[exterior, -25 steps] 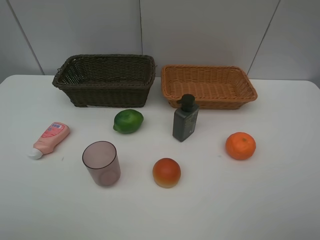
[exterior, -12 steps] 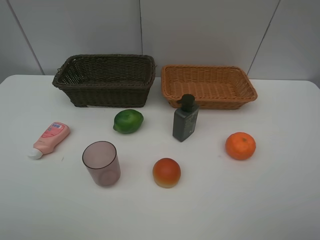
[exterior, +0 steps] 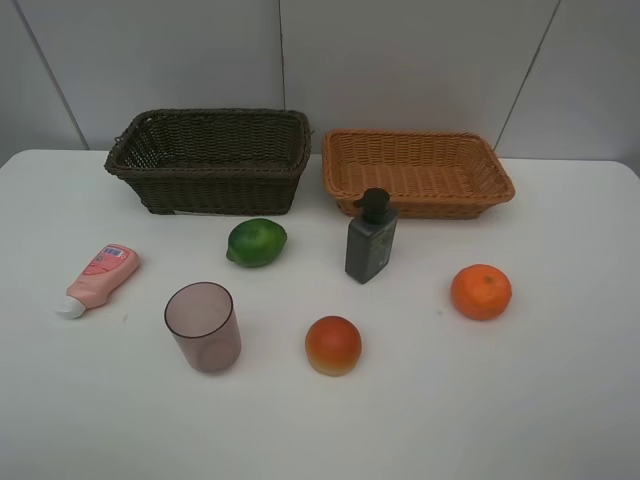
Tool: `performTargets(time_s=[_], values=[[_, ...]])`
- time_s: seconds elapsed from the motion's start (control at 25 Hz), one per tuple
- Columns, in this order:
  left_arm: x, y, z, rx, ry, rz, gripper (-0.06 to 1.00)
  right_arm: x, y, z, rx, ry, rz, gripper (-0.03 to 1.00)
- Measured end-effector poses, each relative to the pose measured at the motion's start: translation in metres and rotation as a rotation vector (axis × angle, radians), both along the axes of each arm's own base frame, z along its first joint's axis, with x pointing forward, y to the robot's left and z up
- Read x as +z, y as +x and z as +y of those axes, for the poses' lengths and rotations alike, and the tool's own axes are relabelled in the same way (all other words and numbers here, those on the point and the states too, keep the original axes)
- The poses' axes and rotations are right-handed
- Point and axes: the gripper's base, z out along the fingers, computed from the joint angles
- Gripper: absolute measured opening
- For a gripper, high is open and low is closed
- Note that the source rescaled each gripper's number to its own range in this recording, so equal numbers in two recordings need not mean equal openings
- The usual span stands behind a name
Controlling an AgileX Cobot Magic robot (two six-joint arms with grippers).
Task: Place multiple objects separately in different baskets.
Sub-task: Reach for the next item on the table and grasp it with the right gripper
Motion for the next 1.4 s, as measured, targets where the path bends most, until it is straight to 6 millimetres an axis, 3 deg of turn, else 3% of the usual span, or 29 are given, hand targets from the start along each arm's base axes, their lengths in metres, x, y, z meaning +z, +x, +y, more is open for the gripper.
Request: performTargets(time_s=[0.16,0.28,0.56,0.72,0.92,1.12,1.4], values=[[0.000,0.000,0.000,0.000,0.000,0.000,1.00,0.005,0.052,-0.001,0.000,0.004,0.130,0.85],[0.000,0.000,0.000,0.000,0.000,0.000,1.00,-0.005,0.090,0.000,0.010,0.005,0.240,0.85],[0.000,0.000,0.000,0.000,0.000,0.000,1.00,-0.061,0.153,0.033,0.166,-0.032,0.479,0.85],[0.000,0.000,0.000,0.000,0.000,0.000,1.00,-0.086,0.179,0.049,0.202,-0.026,0.532,0.85],[0.000,0.000,0.000,0.000,0.000,0.000,1.00,-0.109,0.204,0.062,0.101,0.062,0.607,0.86],[0.000,0.000,0.000,0.000,0.000,0.000,1.00,-0.125,0.228,0.064,-0.002,0.073,0.665,0.97],[0.000,0.000,0.000,0.000,0.000,0.000,1.00,-0.149,0.243,0.061,-0.078,0.019,0.734,0.98]])
